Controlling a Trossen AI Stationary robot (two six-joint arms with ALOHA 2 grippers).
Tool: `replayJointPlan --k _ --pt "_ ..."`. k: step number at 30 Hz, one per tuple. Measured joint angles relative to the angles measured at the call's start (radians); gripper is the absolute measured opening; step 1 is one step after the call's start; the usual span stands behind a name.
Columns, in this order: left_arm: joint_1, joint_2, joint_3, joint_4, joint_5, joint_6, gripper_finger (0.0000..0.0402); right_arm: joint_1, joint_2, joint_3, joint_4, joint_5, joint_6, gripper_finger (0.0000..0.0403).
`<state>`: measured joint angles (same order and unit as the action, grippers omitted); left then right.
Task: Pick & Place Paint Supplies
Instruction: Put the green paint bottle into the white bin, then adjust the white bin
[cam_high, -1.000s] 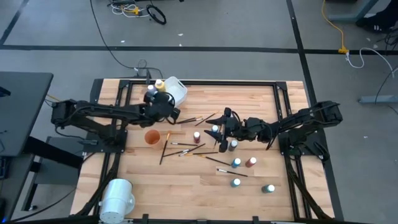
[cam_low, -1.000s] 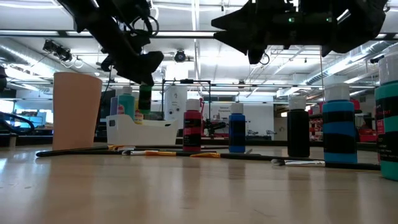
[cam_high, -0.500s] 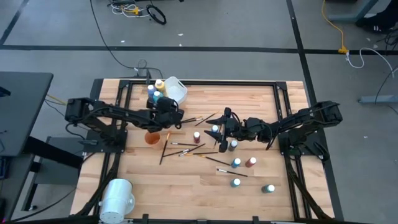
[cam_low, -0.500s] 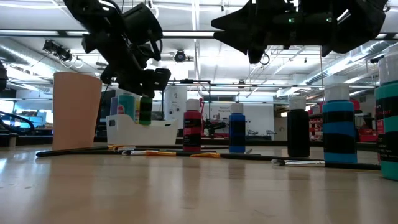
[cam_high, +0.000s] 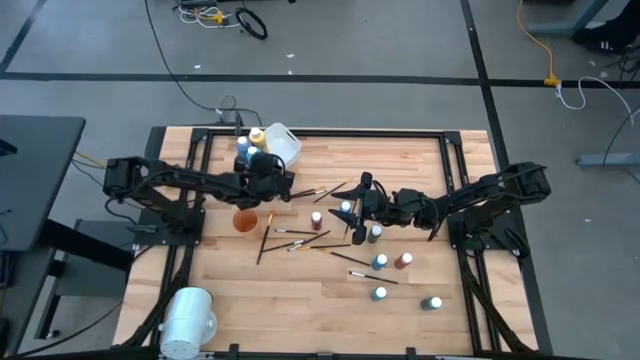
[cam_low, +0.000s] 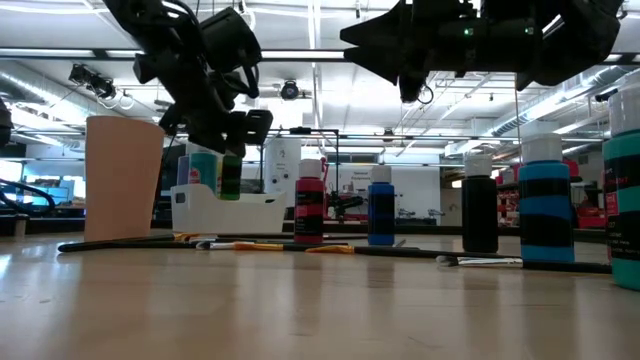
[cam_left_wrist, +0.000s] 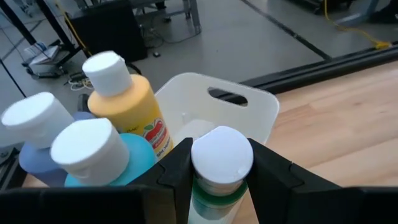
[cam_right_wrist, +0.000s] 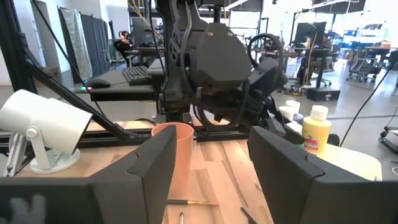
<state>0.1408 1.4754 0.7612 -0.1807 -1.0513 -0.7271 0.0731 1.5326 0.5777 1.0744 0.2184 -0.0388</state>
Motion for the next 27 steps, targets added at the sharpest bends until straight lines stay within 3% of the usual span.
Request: replayJointPlan --k 12,19,27 --pt "0.044 0.0 0.0 -0.097 0.08 -0.072 0.0131 -0.001 0.0 0.0 -0.005 0.001 -0.007 0.0205" --pt "0.044 -0.001 0.0 -0.096 0.084 -0.032 0.0166 -0.001 0.0 0.0 -0.005 0.001 0.002 0.0205" --pt "0.052 -0.001 0.0 -0.077 0.097 -0.012 0.0176 -0.001 0.0 0.0 -0.006 0.001 0.004 0.0205"
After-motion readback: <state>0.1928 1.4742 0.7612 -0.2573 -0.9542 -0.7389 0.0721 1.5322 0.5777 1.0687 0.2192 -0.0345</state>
